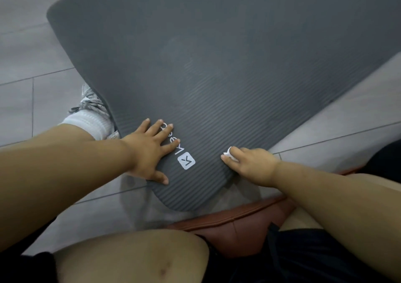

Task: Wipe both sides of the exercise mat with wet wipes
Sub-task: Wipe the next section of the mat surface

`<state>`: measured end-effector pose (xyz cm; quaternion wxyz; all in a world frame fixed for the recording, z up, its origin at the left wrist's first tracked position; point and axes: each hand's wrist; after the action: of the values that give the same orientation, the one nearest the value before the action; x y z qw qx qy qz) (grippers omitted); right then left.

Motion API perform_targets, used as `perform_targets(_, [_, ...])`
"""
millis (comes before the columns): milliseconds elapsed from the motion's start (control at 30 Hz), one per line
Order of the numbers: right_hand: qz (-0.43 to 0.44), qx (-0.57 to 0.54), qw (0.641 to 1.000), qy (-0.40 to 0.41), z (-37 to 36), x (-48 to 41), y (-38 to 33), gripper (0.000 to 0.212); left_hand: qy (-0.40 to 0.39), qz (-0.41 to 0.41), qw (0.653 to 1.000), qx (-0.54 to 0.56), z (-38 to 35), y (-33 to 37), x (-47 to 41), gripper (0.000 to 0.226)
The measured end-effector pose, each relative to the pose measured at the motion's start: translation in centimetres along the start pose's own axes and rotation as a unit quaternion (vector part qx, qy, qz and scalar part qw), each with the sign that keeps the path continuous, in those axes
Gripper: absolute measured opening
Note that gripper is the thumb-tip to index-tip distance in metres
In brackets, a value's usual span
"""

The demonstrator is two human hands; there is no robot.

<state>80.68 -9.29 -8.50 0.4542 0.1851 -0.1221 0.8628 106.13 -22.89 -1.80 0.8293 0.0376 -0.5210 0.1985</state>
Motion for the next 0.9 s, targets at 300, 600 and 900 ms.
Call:
perform_targets(300, [-0.105,-0.010,0.994,-0.010,1.1,3.8,7.1,0.032,0.072,-0.013,0.994,0.085,3.9,2.6,-4.8,0.099])
perform_targets(600, [-0.263,-0.173,0.949,0.008,0.9,7.1,12.6,0.034,0.133,-0.026,0.988,0.079,9.1,3.8,-9.4,0.087])
perform_targets(900, [-0.397,-0.214,0.891,0.052,-1.1,5.0,14.5,0.035,0.137,-0.020,0.989,0.047,8.4,3.7,-9.6,0.077])
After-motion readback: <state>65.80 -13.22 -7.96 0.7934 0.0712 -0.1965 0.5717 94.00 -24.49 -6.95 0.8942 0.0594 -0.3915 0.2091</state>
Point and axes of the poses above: each hand's wrist, its own x-axis away from the middle knuckle, its own z-axis out of the back of the hand, y = z × x, and after that the axes turned 8 degrees about -y, right-handed
